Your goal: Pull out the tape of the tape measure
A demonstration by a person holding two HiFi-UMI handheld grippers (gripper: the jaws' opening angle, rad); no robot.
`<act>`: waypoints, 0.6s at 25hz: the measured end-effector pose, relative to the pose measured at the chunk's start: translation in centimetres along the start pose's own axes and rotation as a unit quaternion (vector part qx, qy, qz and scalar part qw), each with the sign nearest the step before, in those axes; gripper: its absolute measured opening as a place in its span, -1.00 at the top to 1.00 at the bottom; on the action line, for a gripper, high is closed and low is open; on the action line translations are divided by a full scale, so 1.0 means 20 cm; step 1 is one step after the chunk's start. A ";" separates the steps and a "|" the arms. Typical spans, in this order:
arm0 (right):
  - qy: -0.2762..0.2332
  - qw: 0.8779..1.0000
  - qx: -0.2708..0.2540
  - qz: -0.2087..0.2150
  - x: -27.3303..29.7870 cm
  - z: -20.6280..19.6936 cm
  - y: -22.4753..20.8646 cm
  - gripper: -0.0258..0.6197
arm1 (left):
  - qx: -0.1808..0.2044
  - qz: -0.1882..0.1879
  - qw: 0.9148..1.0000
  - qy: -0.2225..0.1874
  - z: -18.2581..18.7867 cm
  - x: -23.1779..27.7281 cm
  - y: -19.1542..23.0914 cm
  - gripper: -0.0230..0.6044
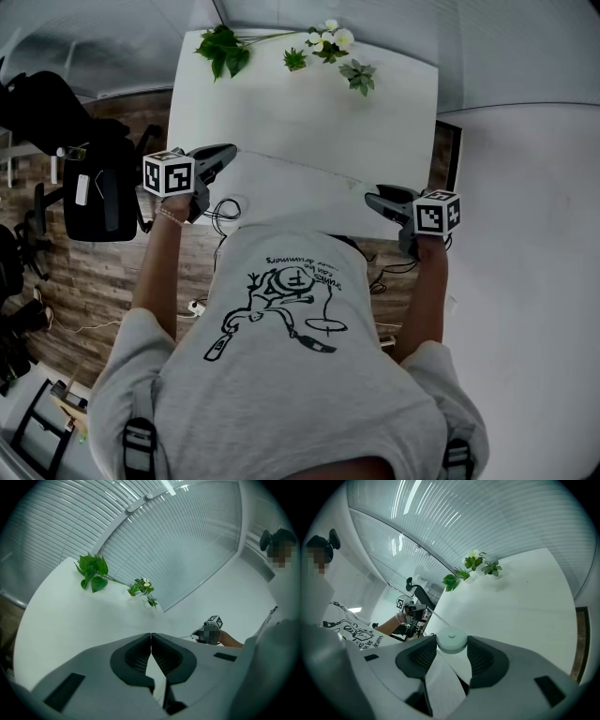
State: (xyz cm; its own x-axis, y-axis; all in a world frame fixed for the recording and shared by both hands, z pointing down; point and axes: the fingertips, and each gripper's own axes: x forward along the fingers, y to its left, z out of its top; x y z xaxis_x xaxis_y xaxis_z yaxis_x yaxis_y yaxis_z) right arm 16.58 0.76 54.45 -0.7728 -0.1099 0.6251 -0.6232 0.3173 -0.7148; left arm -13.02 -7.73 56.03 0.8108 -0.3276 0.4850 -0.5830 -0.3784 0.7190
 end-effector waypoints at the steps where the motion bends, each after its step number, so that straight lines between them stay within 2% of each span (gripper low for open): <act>1: 0.000 1.000 0.001 -0.001 0.00 0.00 0.00 0.25 | 0.000 0.001 1.000 0.000 0.00 0.00 0.00 0.85; 15: 0.001 1.000 0.004 -0.008 -0.01 -0.01 -0.03 0.25 | -0.006 0.015 1.000 -0.005 -0.01 -0.03 0.06 0.85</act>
State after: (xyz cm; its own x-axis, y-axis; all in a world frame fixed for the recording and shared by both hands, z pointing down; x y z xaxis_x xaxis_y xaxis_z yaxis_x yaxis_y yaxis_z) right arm 17.16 0.80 54.73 -0.7624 -0.1125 0.6373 -0.6365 0.3082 -0.7071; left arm -14.26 -7.85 56.59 0.7922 -0.3468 0.5022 -0.6067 -0.3584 0.7095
